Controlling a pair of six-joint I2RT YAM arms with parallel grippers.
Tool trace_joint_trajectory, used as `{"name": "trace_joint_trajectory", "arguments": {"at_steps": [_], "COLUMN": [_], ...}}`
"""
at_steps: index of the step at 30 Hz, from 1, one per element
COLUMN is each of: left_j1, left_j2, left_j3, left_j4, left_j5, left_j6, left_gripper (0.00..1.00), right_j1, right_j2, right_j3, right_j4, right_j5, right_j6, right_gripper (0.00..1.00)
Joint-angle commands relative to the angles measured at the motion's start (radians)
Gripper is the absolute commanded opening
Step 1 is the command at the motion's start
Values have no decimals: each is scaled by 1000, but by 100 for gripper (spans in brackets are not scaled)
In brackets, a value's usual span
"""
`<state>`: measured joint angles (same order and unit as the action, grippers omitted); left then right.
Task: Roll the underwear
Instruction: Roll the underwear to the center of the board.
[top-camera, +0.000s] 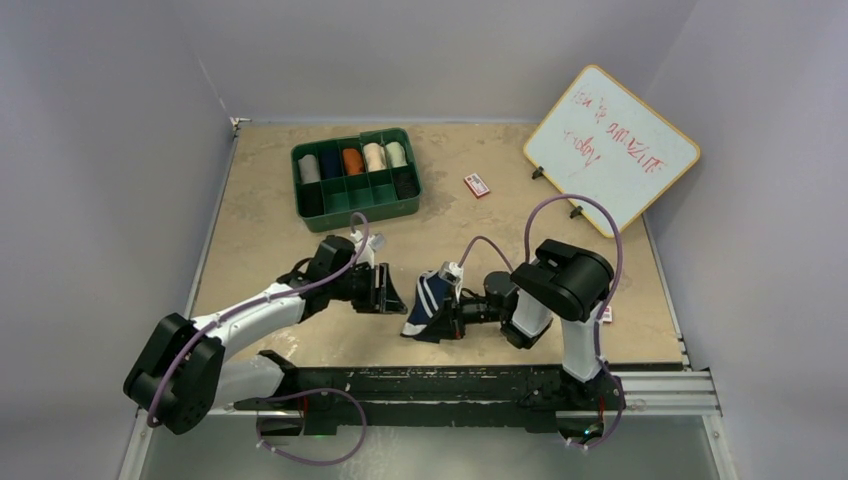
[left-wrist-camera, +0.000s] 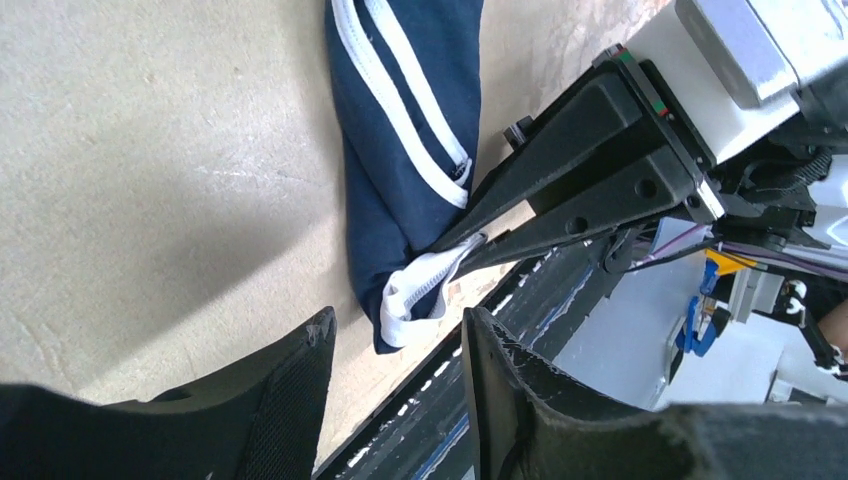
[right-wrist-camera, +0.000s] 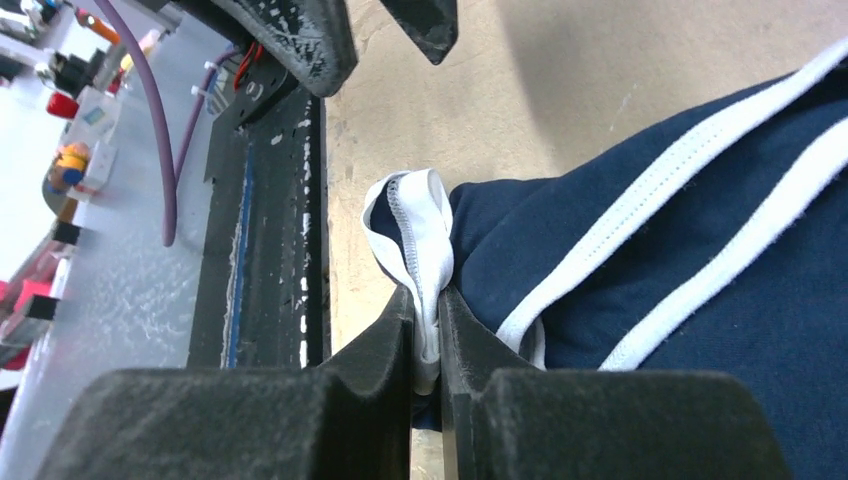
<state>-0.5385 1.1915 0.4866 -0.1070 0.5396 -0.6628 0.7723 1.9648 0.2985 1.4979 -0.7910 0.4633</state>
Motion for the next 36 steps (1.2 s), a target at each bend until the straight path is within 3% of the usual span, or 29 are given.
{"name": "trace_joint_trajectory", "arguments": {"at_steps": [1, 10, 21, 23, 27, 30, 33, 36], "left_j1": [-4, -46, -72, -73, -82, -87, -87, -86], "left_j2": [2, 48, 175, 175, 181, 177, 172, 171], "left_j3": [-32, -107, -78, -76, -62, -63, -61, -55], "left_j4": [91, 296, 352, 374, 394, 396, 375, 362], "left_j5": [85, 171, 166, 168, 189, 202, 204, 199], "left_j6": [-17, -42, -21, -28, -21, -9, 11, 24], "left_gripper": [47, 48, 46, 42, 22, 8, 1, 0], "right_j1": [-5, -9, -10, -10, -10, -10, -9, -9], "right_j2": [42, 62, 31, 25, 14, -9, -72, -171], "right_j3": [-46, -38, -42, -38, -38, -39, -38, -22], "right_j4": [214, 211, 176, 165, 152, 137, 88, -69], "right_j5": [54, 64, 77, 78, 83, 81, 76, 72], "right_j6": [104, 105, 82, 79, 73, 66, 46, 2], "right_gripper": [12, 15, 19, 19, 22, 31, 40, 51]}}
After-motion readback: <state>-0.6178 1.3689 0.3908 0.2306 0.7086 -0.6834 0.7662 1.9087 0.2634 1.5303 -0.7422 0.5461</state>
